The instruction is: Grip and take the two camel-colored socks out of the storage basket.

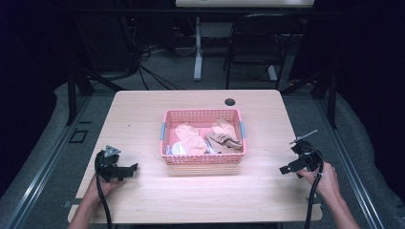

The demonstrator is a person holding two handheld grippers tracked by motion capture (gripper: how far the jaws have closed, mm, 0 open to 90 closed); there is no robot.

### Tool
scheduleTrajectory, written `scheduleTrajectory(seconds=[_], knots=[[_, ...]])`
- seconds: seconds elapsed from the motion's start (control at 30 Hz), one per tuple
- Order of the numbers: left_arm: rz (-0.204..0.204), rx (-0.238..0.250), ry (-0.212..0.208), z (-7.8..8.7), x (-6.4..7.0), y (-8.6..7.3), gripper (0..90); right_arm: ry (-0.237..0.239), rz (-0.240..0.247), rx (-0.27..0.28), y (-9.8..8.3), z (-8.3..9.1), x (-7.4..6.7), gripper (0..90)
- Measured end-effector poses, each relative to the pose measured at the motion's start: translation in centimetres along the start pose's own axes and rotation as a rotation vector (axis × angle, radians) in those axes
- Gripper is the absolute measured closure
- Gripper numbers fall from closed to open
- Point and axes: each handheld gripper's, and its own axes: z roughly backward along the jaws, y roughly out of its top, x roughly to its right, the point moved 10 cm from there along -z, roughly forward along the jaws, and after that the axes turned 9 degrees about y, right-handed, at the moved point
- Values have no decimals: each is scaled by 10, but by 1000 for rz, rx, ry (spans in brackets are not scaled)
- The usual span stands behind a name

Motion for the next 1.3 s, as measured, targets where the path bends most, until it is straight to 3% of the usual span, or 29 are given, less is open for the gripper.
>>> scheduleTrajectory(seconds=[0.67, 0.77, 0.87, 0.93, 1.03, 1.1, 1.23, 1.3], knots=[[0, -1, 0, 0, 0, 0, 0, -13, 49, -38, 6, 8, -11, 0], [1, -1, 1, 0, 0, 0, 0, -42, 64, -36, 15, 15, -15, 0], [1, -1, 1, 0, 0, 0, 0, -42, 78, -51, 21, 20, -20, 0], [2, -2, 1, 0, 0, 0, 0, -41, 77, -27, 26, 20, -23, 0], [2, -1, 1, 0, 0, 0, 0, -47, 115, -44, 37, 27, -33, 0], [2, -1, 1, 0, 0, 0, 0, -42, 110, -28, 39, 27, -36, 0], [3, -1, 2, 0, 0, 0, 0, -47, 159, -63, 51, 32, -46, 0], [3, -2, 2, 0, 0, 0, 0, -51, 166, -50, 58, 34, -50, 0]])
